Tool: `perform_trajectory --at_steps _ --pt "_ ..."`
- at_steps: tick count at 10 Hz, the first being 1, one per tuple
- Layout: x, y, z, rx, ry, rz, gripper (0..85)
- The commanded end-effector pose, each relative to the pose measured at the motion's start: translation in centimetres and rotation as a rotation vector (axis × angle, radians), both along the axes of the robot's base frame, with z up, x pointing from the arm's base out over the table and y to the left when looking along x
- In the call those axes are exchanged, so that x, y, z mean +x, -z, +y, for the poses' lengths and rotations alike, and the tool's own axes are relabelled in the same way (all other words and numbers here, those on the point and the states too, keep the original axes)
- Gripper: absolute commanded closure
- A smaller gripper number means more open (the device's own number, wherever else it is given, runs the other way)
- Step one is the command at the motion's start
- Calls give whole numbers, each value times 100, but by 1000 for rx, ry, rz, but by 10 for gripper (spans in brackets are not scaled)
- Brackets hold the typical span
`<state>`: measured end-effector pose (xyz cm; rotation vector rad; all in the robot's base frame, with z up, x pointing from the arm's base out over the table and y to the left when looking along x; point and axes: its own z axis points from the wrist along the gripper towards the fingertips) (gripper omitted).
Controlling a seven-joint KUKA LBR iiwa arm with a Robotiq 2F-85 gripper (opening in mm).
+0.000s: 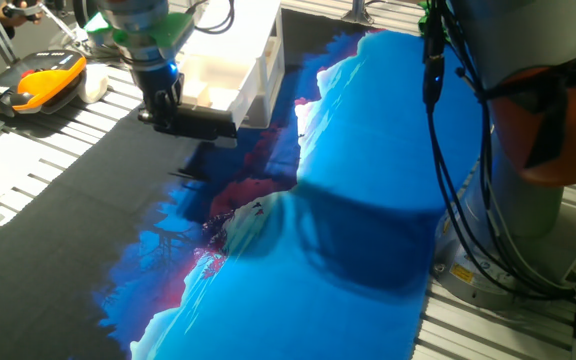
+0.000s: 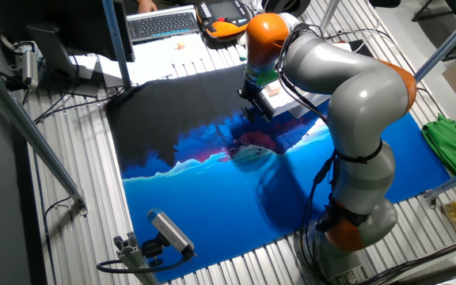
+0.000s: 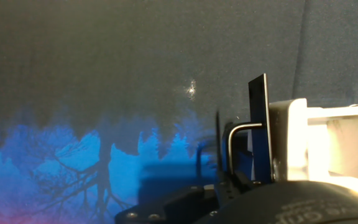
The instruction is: Grasp the handle and open the drawer
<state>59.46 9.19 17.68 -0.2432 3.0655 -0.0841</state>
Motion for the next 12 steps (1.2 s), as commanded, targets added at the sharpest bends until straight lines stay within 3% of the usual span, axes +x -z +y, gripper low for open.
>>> perform_trajectory --at_steps 1,7,9,10,12 --pt "-7 -3 25 -8 1 0 850" --pt "-1 17 45 -47 -30 2 850" --pt "-1 19 43 -44 -19 2 850" --pt "0 21 43 -51 3 -3 680" --pt "-1 22 43 -67 35 -18 680"
